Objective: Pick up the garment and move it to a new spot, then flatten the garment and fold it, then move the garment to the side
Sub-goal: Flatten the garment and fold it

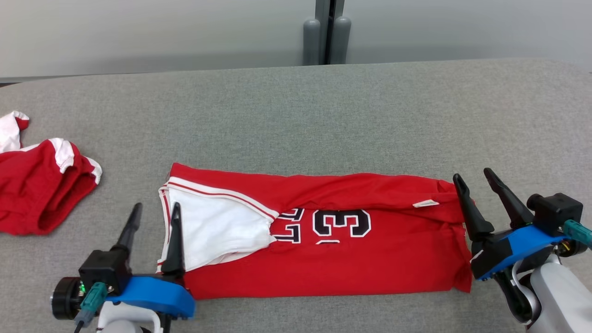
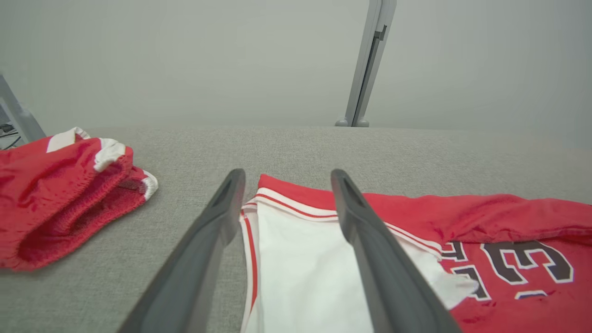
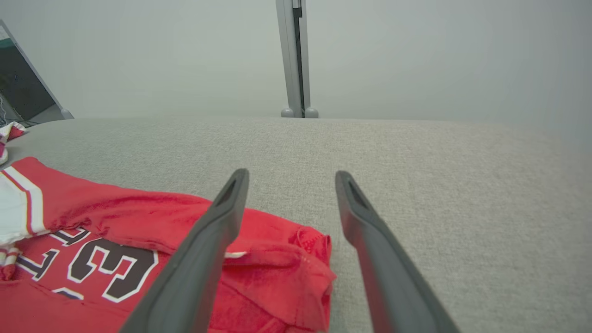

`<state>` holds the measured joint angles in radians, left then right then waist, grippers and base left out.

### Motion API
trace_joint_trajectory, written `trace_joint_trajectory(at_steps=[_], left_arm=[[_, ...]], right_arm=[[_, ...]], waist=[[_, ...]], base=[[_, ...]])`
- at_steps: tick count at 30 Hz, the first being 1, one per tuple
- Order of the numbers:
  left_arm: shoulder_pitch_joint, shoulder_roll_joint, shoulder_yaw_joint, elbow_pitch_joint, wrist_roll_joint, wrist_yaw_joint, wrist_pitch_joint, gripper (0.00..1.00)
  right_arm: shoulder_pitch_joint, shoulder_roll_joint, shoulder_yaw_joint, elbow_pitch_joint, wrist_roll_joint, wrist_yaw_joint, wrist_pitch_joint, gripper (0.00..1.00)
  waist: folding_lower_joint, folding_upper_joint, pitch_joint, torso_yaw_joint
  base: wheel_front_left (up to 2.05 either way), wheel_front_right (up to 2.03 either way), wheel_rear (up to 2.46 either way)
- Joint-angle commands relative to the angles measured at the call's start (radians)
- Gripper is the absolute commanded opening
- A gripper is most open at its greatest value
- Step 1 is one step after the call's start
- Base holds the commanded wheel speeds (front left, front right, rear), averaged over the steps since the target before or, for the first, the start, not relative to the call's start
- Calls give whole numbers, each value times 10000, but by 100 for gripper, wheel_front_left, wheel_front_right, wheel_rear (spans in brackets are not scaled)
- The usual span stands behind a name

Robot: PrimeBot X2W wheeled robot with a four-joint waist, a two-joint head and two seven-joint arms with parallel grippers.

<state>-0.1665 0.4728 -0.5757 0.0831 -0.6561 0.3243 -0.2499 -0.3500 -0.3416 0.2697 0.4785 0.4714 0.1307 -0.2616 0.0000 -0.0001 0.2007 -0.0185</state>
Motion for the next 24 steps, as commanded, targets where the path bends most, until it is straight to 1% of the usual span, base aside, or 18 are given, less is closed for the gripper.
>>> trace_joint_trajectory(at_steps=[1, 3, 5, 9, 11, 13, 17, 24], left_arm=[[83, -30, 273, 4, 241, 126, -108, 100], [202, -238, 683, -81, 465, 233, -149, 100], [284, -443, 1249, -313, 944, 305, -160, 100], [706, -955, 2162, -445, 1973, 189, -158, 100], [863, -1168, 2503, -399, 2490, 53, -159, 100], [1035, -1457, 2880, -361, 2829, -118, -160, 100], [1326, -1851, 3506, -235, 3524, -445, -161, 100], [1587, -2397, 4292, 409, 4239, -997, -162, 100]], right_arm=[[181, -10, -94, -184, -66, 2, -47, 100], [146, -38, -155, -187, -56, 2, -48, 100], [12, -36, -169, 90, -22, 2, -42, 100], [-353, 84, -140, 834, 72, 2, 134, 100], [-459, 185, -186, 1267, 225, 2, 222, 100], [-576, 283, -200, 1692, 366, 2, 292, 100], [-713, 539, -109, 2471, 686, 2, 442, 100], [-728, 895, 482, 3438, 1260, 2, 811, 100]], waist=[[0, 1, -46, -38], [0, 1, -81, -41], [0, 1, -92, -23], [0, 1, -63, 59], [0, 1, -52, 114], [0, 1, -50, 160], [0, 1, -50, 221], [0, 1, -65, 232]], base=[[0, 0, 0], [0, 0, 0], [0, 0, 0], [0, 0, 0], [0, 0, 0], [0, 0, 0], [0, 0, 0], [0, 0, 0]])
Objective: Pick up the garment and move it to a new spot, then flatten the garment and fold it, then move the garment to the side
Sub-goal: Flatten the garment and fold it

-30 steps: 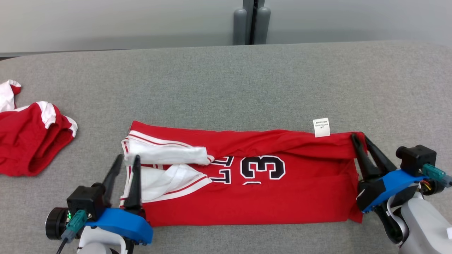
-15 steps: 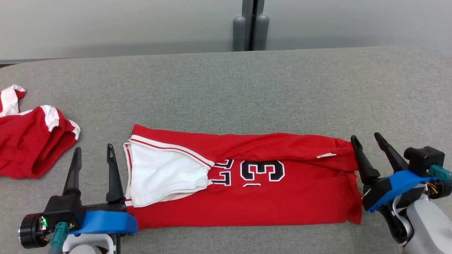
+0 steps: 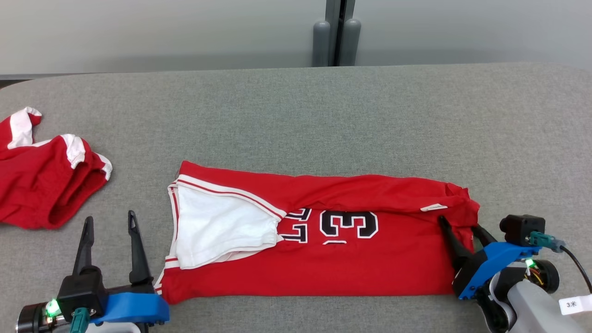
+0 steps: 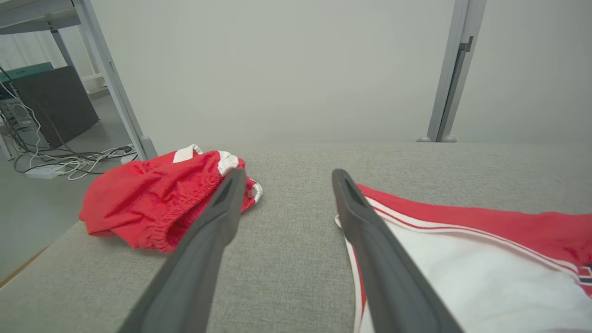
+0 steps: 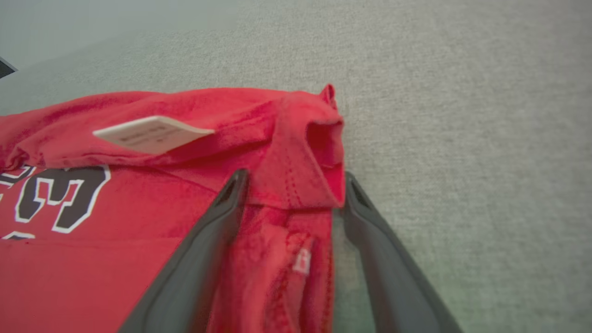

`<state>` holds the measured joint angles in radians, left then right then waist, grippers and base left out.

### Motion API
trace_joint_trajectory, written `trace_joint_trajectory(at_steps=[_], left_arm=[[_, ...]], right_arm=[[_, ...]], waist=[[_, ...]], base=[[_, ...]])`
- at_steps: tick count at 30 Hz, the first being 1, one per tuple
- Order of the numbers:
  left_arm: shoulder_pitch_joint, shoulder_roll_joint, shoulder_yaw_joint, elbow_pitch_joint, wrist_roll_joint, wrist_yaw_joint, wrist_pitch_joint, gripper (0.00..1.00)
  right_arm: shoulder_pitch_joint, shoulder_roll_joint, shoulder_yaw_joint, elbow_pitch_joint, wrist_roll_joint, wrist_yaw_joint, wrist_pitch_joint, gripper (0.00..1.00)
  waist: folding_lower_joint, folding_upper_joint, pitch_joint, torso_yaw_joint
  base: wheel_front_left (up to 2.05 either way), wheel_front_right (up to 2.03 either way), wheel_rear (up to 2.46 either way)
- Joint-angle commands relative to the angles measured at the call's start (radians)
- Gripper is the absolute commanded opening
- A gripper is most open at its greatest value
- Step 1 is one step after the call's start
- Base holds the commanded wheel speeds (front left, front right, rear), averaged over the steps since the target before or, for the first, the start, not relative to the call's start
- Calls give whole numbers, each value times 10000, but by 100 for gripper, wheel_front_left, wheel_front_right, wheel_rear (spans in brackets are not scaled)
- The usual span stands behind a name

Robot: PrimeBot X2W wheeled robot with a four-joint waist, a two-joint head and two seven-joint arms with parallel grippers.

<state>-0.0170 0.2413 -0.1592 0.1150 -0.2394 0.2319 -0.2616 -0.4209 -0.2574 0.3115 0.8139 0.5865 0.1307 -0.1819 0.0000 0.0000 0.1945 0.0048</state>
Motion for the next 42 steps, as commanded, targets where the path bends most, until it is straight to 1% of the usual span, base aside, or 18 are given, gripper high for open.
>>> trace_joint_trajectory(at_steps=[1, 5, 6, 7, 8, 9, 10, 11, 12, 13, 14, 15, 25, 32, 35, 37, 40, 42], left_arm=[[102, -146, 186, 163, 159, -148, -45, 100], [83, -322, 429, 326, 368, -337, -46, 100], [67, -377, 481, 353, 439, -393, -46, 100], [51, -442, 536, 388, 507, -462, -46, 100], [26, -500, 604, 414, 570, -495, -46, 100], [-2, -546, 666, 432, 630, -544, -46, 100], [-26, -592, 716, 452, 687, -573, -46, 100], [-45, -637, 763, 479, 752, -626, -46, 100], [-66, -679, 798, 498, 805, -660, -46, 100], [-75, -726, 846, 517, 854, -719, -46, 100], [-78, -764, 908, 529, 900, -748, -46, 100], [-74, -780, 973, 547, 944, -814, -46, 100], [14, -1053, 1404, 602, 1279, -1192, -46, 100], [95, -1217, 1606, 579, 1491, -1331, -47, 100], [146, -1236, 1721, 636, 1523, -1404, -47, 100], [195, -1270, 1778, 659, 1548, -1426, -45, 100], [249, -1303, 1874, 663, 1600, -1453, -47, 100], [265, -1321, 1908, 695, 1636, -1496, -47, 100]], right_arm=[[4, 94, 140, 165, 193, 2, 11, 100], [80, 168, 420, 386, 406, 2, 45, 100], [96, 211, 536, 433, 479, 2, 113, 98], [96, 234, 634, 481, 534, 3, 146, 44], [83, 249, 698, 527, 608, 3, 130, 33], [54, 260, 767, 578, 672, 3, 110, 13], [23, 257, 813, 624, 739, 3, 97, 5], [-16, 261, 853, 660, 811, 3, 55, 11], [-50, 273, 886, 694, 887, 3, 8, 29], [-90, 264, 916, 719, 949, 3, -42, 67], [-126, 226, 950, 731, 976, 3, -96, 94], [-156, 181, 995, 753, 1029, 3, -135, 100], [-249, -53, 1315, 976, 1500, -11, -405, 100], [-284, -319, 1265, 499, 1686, -4, -718, 100], [-127, -533, 964, -58, 1488, 2, -824, 100], [20, -718, 387, -785, 1134, 2, -837, 100], [586, -794, -581, -2109, 176, 2, -838, 100], [1031, -619, -1233, -3003, -483, 2, -841, 100]], waist=[[0, 0, -10, -4], [0, 0, -2, -18], [0, 0, 7, -25], [0, 0, 15, -35], [0, 0, 25, -41], [0, 0, 33, -48], [0, 0, 40, -52], [0, 0, 44, -59], [0, 0, 46, -70], [0, 0, 42, -80], [0, 0, 34, -89], [0, 0, 23, -97], [0, 0, -79, -199], [0, 0, -184, -202], [0, 0, -287, -239], [0, 0, -348, -286], [0, 0, -417, -359], [0, 0, -468, -390]], base=[[0, 0, 0], [0, 0, 0], [0, 0, 0], [0, 0, 0], [0, 0, 0], [0, 0, 0], [0, 0, 0], [0, 0, 0], [0, 0, 0], [0, 0, 0], [0, 0, 0], [0, 0, 0], [0, 0, 0], [0, 0, 0], [0, 0, 0], [0, 0, 0], [0, 0, 0], [0, 0, 0]])
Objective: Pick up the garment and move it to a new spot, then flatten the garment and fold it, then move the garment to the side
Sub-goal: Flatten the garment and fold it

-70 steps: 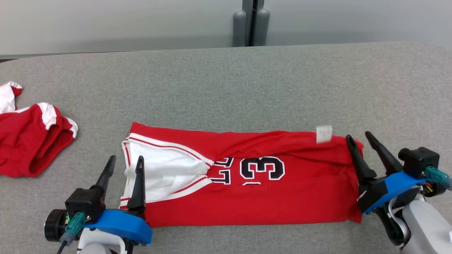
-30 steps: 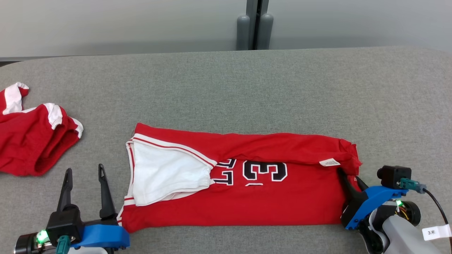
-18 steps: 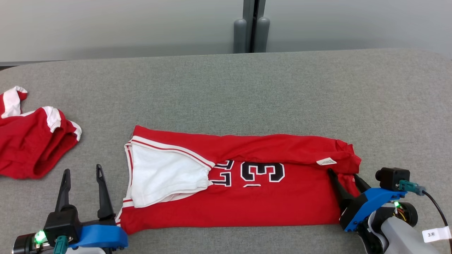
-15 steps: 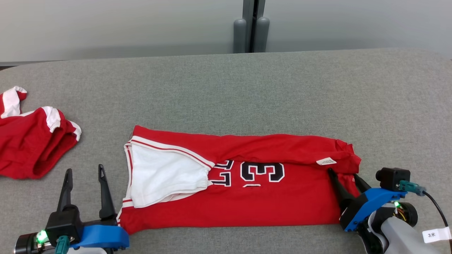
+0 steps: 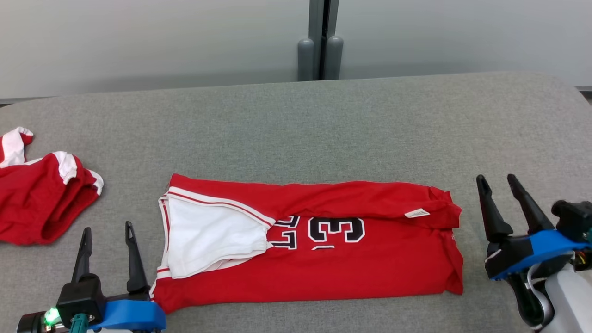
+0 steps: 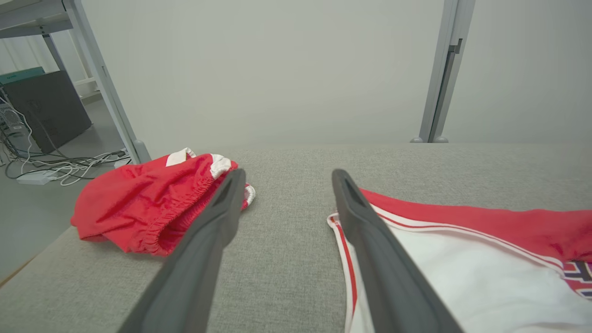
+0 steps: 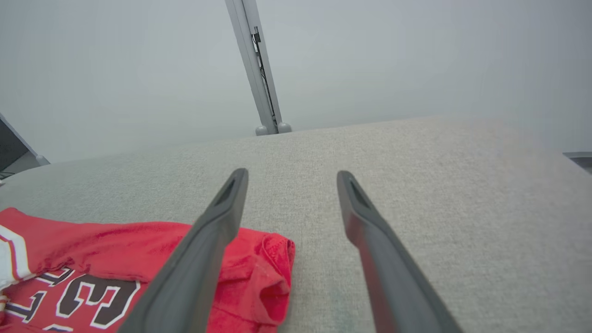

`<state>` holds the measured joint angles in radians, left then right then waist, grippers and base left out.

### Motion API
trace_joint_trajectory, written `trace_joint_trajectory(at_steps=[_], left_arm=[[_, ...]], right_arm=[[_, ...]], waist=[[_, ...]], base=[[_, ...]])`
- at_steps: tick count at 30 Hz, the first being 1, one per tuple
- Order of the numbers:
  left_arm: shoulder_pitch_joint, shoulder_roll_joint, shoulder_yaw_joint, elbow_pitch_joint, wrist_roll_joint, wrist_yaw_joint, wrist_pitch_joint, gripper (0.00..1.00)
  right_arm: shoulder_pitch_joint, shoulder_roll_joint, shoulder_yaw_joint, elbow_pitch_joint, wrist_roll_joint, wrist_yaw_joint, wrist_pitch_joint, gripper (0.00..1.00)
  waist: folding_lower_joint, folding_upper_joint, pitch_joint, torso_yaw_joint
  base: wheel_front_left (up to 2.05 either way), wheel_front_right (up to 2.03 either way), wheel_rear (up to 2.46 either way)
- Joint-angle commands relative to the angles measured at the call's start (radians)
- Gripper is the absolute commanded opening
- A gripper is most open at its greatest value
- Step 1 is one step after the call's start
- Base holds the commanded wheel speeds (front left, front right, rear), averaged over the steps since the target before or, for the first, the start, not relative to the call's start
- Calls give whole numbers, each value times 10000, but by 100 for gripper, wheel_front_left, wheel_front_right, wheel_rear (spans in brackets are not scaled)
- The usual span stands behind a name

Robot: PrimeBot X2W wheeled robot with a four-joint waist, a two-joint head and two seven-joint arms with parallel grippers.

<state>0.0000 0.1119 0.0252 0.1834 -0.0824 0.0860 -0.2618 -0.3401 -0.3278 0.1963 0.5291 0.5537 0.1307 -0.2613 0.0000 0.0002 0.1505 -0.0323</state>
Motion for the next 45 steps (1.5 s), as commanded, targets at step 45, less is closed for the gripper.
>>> trace_joint_trajectory(at_steps=[45], left_arm=[[703, 150, 62, 447, 133, -214, -44, 100]], right_arm=[[3644, 2112, -2119, -2881, -3169, 2, -51, 100]], waist=[[0, -2, -1044, 203]], base=[[0, 0, 0]])
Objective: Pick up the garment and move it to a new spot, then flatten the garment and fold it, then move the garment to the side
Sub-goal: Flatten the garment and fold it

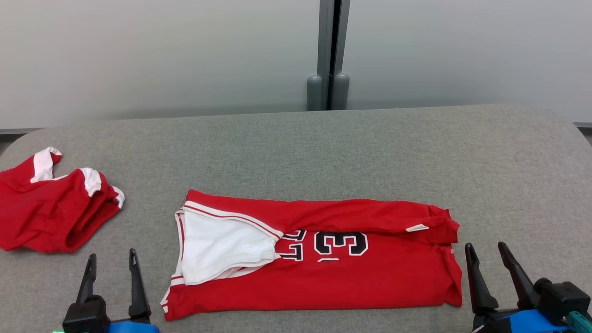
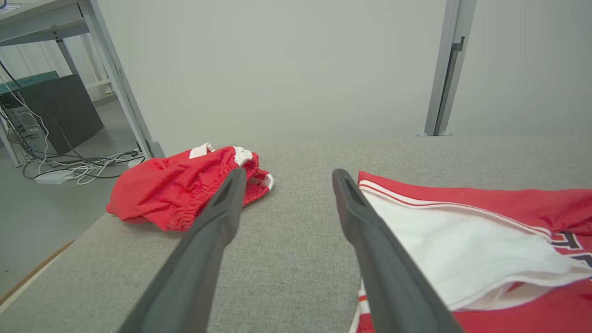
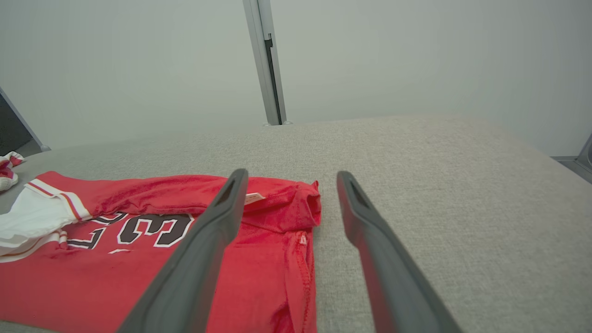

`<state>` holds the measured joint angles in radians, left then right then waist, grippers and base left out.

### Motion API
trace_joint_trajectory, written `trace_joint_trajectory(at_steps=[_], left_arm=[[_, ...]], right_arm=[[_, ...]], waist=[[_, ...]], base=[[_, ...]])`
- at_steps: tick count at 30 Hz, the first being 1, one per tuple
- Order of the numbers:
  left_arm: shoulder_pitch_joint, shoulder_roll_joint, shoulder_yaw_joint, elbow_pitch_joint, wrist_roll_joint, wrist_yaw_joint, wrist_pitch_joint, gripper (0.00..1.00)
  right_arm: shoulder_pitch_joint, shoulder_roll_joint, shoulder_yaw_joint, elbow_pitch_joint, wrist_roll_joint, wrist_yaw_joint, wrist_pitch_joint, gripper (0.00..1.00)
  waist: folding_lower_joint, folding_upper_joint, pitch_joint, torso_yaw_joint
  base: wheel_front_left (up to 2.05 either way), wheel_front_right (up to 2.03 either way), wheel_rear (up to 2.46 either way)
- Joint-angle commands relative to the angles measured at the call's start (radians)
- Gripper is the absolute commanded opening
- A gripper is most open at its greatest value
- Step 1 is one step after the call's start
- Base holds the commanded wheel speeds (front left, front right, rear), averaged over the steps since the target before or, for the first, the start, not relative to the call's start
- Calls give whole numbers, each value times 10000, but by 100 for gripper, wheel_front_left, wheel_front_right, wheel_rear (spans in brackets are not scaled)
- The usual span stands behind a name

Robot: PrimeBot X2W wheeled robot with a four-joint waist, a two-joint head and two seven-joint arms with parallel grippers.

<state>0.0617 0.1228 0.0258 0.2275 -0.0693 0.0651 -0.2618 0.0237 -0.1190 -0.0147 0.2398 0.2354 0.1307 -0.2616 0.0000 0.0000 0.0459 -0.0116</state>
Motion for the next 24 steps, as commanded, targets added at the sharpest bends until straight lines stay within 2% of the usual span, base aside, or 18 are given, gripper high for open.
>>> trace_joint_trajectory(at_steps=[1, 16, 24], left_arm=[[91, 40, 59, -3, -11, -3, -44, 100], [108, 37, 33, -2, -84, 49, -45, 100], [-110, 68, 60, -1, -109, 49, -45, 100]], right_arm=[[8, 26, -5, 21, 14, 2, -47, 100], [-144, -24, 58, 186, 38, 2, -47, 100], [-1190, -401, 484, 567, 25, 2, -47, 100]], waist=[[0, 0, -2, -10], [0, 0, 16, -29], [0, 0, 180, -48]], base=[[0, 0, 0], [0, 0, 0], [0, 0, 0]])
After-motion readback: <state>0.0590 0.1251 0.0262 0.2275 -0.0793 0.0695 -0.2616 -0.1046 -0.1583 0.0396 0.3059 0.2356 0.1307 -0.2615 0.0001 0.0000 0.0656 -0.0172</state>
